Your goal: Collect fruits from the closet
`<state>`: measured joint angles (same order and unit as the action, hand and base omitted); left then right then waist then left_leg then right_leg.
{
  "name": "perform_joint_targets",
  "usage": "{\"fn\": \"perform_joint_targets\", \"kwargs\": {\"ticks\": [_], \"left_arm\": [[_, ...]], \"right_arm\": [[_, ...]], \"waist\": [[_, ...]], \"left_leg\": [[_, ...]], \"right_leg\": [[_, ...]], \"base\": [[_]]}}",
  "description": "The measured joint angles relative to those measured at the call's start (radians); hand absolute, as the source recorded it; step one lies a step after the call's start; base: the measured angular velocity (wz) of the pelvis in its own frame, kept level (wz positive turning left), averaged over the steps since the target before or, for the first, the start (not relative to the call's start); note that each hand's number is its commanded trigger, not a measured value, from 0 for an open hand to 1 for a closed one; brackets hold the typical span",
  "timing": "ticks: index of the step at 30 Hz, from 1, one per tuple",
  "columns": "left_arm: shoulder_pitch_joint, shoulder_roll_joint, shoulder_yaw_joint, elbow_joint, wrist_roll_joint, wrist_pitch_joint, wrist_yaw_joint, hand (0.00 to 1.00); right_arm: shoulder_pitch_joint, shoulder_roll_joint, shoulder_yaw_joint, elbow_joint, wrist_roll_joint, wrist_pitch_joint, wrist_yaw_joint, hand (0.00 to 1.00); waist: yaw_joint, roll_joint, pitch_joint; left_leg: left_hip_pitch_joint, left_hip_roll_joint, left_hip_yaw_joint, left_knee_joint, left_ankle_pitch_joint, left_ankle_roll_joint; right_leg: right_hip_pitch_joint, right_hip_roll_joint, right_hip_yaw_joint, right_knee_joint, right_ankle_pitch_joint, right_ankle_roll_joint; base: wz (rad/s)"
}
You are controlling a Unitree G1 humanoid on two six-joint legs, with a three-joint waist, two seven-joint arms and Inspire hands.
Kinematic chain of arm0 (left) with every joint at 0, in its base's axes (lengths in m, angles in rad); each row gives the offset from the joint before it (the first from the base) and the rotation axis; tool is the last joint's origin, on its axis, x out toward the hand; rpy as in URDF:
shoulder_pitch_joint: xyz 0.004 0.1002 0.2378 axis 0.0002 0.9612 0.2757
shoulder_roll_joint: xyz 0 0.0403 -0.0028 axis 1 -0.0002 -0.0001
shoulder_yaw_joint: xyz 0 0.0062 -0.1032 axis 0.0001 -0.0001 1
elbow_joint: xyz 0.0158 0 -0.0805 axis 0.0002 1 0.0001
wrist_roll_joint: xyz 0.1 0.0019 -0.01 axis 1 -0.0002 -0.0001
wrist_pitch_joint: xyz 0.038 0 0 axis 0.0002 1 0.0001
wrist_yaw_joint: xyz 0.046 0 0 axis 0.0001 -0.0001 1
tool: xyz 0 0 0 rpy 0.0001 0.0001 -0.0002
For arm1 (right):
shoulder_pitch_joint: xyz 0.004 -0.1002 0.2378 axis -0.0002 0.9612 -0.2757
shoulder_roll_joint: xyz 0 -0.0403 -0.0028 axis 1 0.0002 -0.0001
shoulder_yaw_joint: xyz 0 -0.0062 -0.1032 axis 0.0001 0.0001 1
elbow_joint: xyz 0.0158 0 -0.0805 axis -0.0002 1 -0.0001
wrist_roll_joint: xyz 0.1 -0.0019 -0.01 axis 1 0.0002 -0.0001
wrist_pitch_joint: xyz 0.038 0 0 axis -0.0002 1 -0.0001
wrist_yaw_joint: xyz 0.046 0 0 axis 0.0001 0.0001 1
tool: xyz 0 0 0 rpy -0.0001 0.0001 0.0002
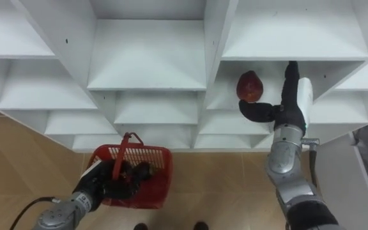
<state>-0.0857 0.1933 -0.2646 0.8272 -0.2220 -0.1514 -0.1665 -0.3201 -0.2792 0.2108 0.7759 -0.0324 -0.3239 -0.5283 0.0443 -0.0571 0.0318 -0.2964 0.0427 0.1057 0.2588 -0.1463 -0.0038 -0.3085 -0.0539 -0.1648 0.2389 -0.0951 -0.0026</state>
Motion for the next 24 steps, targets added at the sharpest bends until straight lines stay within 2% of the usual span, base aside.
{"fn": "perform_joint_targets", "kwargs": {"ticks": [5, 11, 14, 24], "left_arm": [[-0.006, -0.002, 0.000, 0.021, 0.000, -0.001, -0.002, 1.00], [-0.005, -0.002, -0.001, 0.027, 0.000, 0.000, -0.004, 1.00], [-0.005, -0.002, -0.004, 0.037, 0.000, 0.000, -0.004, 1.00], [0.003, -0.002, -0.015, 0.056, 0.000, 0.001, -0.004, 1.00]], "right_arm": [[-0.001, 0.000, 0.000, 0.011, 0.036, 0.000, 0.009, 0.00], [-0.013, 0.000, 0.000, 0.011, 0.039, 0.002, 0.025, 0.00], [-0.030, -0.001, 0.000, 0.012, 0.069, 0.021, 0.025, 0.00], [-0.053, -0.003, -0.005, 0.028, 0.079, 0.030, 0.024, 0.00]], "waist": [[0.017, 0.000, 0.0000], [0.018, -0.002, 0.0012], [0.017, -0.003, 0.0017], [0.017, -0.008, 0.0048]], "left_leg": [[-0.004, 0.000, 0.000, 0.000, 0.000, 0.000], [-0.029, -0.003, -0.001, 0.009, 0.004, 0.004], [-0.038, -0.006, -0.001, 0.010, 0.007, 0.007], [-0.061, -0.011, -0.002, 0.018, 0.012, 0.009]], "right_leg": [[-0.008, -0.001, 0.000, 0.009, 0.000, 0.000], [-0.031, -0.007, -0.002, 0.021, 0.000, 0.000], [-0.044, -0.011, -0.002, 0.029, 0.000, 0.000], [-0.070, -0.017, -0.002, 0.044, -0.002, 0.001]], "base": [[0.00], [0.00], [0.00], [0.00]]}}
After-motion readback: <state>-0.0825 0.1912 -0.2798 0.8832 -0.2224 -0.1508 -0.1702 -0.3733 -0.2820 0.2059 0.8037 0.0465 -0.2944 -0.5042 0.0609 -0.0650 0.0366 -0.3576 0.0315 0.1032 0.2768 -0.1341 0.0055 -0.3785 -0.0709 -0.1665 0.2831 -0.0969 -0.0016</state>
